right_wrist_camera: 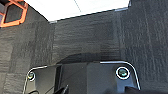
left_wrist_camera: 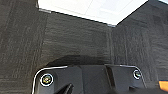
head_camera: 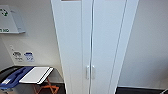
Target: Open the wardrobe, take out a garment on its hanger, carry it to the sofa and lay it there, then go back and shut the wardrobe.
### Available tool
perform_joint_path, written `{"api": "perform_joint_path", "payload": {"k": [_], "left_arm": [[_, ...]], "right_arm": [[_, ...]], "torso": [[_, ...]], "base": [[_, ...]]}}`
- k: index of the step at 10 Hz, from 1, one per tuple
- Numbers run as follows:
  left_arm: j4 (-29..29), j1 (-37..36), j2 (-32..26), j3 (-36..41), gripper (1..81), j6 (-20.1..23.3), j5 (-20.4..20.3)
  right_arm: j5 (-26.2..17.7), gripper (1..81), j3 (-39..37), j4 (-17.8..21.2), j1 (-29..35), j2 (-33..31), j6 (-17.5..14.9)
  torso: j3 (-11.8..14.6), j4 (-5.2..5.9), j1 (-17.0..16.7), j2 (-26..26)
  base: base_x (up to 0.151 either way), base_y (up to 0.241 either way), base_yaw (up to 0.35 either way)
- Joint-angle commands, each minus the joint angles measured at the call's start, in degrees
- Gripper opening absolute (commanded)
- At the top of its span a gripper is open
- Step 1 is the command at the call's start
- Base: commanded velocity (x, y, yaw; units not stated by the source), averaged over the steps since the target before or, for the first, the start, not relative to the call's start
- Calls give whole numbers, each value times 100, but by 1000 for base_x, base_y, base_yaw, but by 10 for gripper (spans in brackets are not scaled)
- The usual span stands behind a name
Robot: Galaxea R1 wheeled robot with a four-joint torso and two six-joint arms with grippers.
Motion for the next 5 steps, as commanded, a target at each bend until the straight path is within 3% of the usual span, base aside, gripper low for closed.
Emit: {"api": "perform_joint_path", "payload": {"k": [1,3,5], "left_arm": [[705,446,-83,71,811,38,-523],[705,728,-74,62,811,38,-559],[635,886,-4,36,811,29,-331]], "right_arm": [[-208,811,-57,-276,-254,69,-18],[-190,811,-57,-293,-659,122,-184],[-182,811,-66,-302,-896,166,-229]], "torso": [[0,0,0,2],[2,0,-5,0],[9,0,-9,-2]], "base": [[0,0,0],[0,0,0],[0,0,0]]}}
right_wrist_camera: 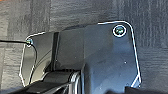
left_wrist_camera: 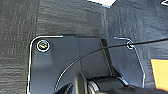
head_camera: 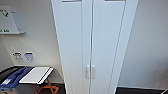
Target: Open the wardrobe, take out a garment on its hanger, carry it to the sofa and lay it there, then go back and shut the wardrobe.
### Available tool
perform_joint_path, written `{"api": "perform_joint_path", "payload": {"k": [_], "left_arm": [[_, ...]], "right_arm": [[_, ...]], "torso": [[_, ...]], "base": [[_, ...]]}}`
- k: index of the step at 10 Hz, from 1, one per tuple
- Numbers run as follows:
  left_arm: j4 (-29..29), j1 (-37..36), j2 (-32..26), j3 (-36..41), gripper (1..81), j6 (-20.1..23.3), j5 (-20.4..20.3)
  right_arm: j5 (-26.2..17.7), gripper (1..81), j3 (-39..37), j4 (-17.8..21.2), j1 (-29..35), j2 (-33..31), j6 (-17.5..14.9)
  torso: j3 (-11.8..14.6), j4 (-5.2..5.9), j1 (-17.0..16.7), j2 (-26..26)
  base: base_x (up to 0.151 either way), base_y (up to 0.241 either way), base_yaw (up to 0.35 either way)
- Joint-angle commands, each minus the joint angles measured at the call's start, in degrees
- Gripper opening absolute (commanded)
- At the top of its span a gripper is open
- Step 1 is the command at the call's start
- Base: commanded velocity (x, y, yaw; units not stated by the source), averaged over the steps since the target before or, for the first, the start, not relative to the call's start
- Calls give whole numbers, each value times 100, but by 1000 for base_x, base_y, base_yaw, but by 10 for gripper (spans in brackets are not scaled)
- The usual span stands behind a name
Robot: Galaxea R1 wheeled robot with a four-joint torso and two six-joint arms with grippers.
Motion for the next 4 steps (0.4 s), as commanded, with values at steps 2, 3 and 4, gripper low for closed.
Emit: {"api": "perform_joint_path", "payload": {"k": [2,3,4], "left_arm": [[70,-57,115,36,811,16,314],[70,-56,167,36,811,15,323],[70,-57,211,10,811,-11,315]], "right_arm": [[-185,811,6,-224,-86,104,-265],[-185,811,-3,-241,-165,104,-335],[-185,811,-3,-241,-244,130,-405]], "torso": [[2,0,-2,-2],[2,0,-5,-5],[5,0,-7,-7]], "base": [[0,0,0],[0,0,0],[0,0,0]]}}
